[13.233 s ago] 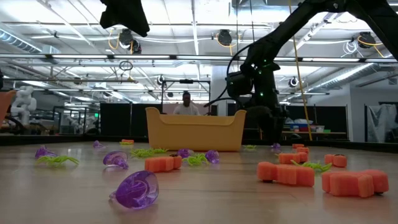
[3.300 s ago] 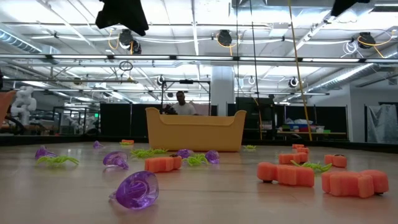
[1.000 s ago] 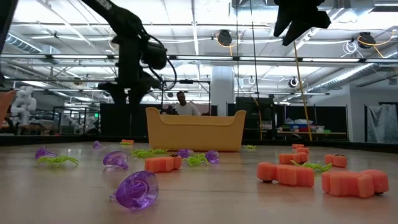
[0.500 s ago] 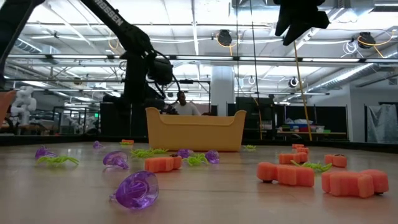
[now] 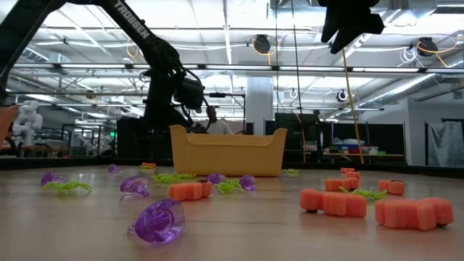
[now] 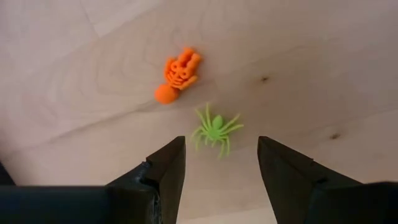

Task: Sort Halloween decoration
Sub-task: Put the green spider toy into the yellow bin

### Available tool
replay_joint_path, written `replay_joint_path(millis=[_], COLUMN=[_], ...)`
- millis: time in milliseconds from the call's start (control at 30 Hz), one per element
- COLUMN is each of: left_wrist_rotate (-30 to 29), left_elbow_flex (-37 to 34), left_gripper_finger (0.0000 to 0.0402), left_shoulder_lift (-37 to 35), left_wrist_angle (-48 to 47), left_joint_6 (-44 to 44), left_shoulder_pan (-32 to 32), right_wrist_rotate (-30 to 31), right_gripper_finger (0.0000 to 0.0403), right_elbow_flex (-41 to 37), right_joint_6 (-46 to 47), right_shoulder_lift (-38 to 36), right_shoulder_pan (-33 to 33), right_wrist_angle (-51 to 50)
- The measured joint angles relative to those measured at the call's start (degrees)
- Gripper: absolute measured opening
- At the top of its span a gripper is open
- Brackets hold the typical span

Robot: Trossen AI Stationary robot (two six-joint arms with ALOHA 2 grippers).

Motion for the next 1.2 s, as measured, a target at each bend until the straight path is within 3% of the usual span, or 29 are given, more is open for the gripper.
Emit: replay_joint_path(millis=[667, 1200], left_wrist_rotate=[0.59, 0.98], left_elbow_flex=[0.17, 0.08], left_gripper_finger=[0.0189, 0.0086], left_shoulder_lift=[3.3, 3.41], left_wrist_angle=[0.7, 0.95], left_joint_6=[2.88, 3.36], left_shoulder_pan=[-0.81, -2.25], right_wrist_rotate=[0.08, 0.09], right_gripper_finger=[0.0169, 0.0169], right_elbow_flex=[0.0, 0.0], right_joint_6=[0.2, 0.2], right_shoulder_lift=[0.0, 0.0], right_shoulder_pan=[-1.51, -1.51], right_wrist_angle=[0.03, 0.04])
